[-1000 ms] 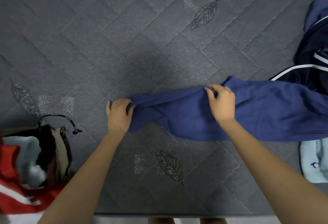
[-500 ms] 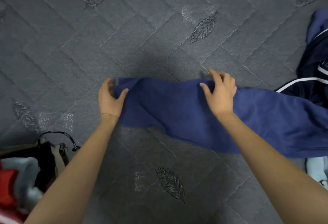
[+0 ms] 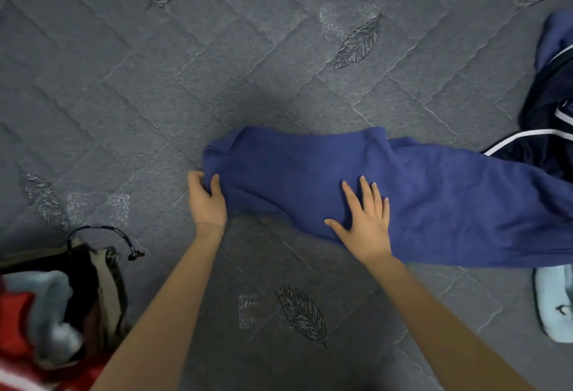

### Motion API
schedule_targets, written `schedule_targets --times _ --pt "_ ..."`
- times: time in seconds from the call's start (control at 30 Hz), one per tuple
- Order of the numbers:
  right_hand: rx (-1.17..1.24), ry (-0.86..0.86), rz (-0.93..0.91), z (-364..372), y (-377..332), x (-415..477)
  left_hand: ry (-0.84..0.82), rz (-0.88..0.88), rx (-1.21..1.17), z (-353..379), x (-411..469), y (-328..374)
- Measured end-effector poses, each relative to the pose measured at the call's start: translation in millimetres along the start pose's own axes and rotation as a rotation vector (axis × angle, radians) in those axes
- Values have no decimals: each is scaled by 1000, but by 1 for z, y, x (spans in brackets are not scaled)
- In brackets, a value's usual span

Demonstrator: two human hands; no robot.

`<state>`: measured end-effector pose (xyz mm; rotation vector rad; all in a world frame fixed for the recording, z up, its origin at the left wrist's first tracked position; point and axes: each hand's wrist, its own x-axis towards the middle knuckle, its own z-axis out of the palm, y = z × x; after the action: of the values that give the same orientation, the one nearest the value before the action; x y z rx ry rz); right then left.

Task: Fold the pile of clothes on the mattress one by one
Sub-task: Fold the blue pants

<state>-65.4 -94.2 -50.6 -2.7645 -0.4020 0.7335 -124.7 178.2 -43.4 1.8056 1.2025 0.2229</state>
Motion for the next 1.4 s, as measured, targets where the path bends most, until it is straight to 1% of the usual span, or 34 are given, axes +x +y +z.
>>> schedule_targets --times 0.07,0.13,0.2,0.27,0.33,0.4,0.47,0.5,0.57,0.67,0.77,0.9,1.07,1.2,1.4 --pt "55 17 21 1 -4 -7 66 26 -111 -13 -9 1" --pt "107 42 35 1 -9 -14 139 2 -139 -29 -15 -8" --pt "142 62 58 1 -12 -18 128 -56 -47 -41 -24 -23" --pt "134 33 93 3 -12 -21 50 -117 139 -50 -32 -39" --pt "105 -9 121 7 -11 -23 -3 -119 268 -54 -34 -49" --pt "92 -13 131 9 -9 -23 1 -25 366 -53 -32 -48" --pt "87 0 143 8 -7 -24 6 129 506 -47 -30 -42" --pt "92 3 155 7 -6 -25 -21 207 559 -41 -31 -39" --pt "113 14 176 5 -3 -27 -128 337 638 -25 -35 -32" --pt "131 43 177 1 4 -28 -272 472 727 3 -45 -23" --pt "170 64 172 -1 14 -29 -333 546 769 28 -61 -15" --pt "184 103 179 -7 30 -29 -366 641 834 57 -84 -1" --pt "132 125 230 -26 73 -37 -420 662 888 103 -124 20" --pt "117 206 225 -56 133 -44 -456 689 891 156 -162 45" --pt "165 260 323 -97 226 -58 -547 753 884 240 -220 83"
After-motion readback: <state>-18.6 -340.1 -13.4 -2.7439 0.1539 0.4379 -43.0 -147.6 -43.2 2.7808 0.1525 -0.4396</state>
